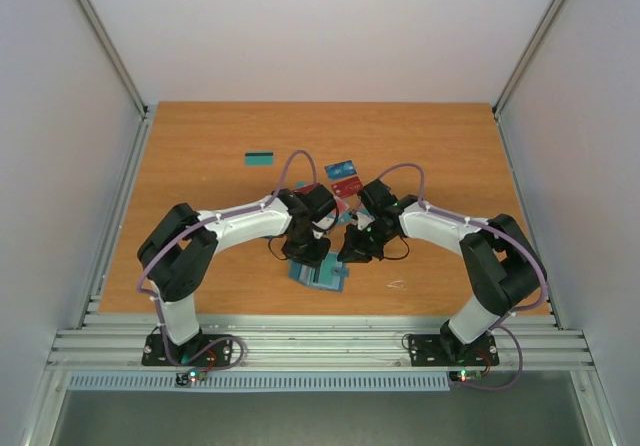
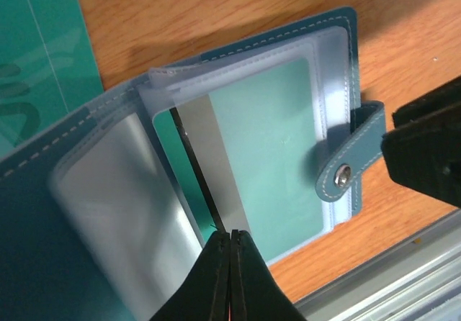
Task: Put the credit cards into the card holder
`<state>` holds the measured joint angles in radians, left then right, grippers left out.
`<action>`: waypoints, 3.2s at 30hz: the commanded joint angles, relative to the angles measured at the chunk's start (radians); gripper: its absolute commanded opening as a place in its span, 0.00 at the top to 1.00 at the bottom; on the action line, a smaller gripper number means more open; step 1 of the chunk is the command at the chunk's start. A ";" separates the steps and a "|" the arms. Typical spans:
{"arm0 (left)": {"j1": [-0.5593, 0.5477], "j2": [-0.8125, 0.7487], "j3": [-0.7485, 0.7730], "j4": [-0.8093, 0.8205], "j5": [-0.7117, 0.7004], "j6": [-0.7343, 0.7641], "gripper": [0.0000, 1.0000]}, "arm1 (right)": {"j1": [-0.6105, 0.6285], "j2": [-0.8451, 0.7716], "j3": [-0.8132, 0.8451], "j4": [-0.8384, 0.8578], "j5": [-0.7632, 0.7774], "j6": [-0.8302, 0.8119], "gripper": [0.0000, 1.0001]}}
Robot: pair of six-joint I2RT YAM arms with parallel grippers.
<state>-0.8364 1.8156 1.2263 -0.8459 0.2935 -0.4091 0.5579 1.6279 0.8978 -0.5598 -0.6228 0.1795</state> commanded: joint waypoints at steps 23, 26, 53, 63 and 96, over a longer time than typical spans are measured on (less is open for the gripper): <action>0.038 0.097 -0.011 0.074 0.002 0.052 1.00 | -0.017 0.032 0.069 -0.016 -0.037 -0.005 0.73; 0.043 0.101 -0.017 0.081 0.007 0.050 1.00 | -0.017 0.037 0.063 0.005 -0.061 0.005 0.70; 0.086 0.095 -0.064 0.132 0.078 0.026 1.00 | -0.015 0.100 0.049 0.041 -0.058 0.019 0.69; 0.086 0.087 -0.069 0.137 0.080 0.018 1.00 | -0.008 0.135 0.071 0.065 -0.078 0.032 0.80; 0.108 -0.022 -0.133 0.168 0.090 -0.028 0.84 | -0.006 0.205 0.301 -0.447 0.094 -0.155 0.98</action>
<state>-0.7303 1.8103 1.1381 -0.7567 0.3328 -0.4042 0.5434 1.7973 1.1522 -0.9169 -0.5858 0.0525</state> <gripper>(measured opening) 0.160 0.030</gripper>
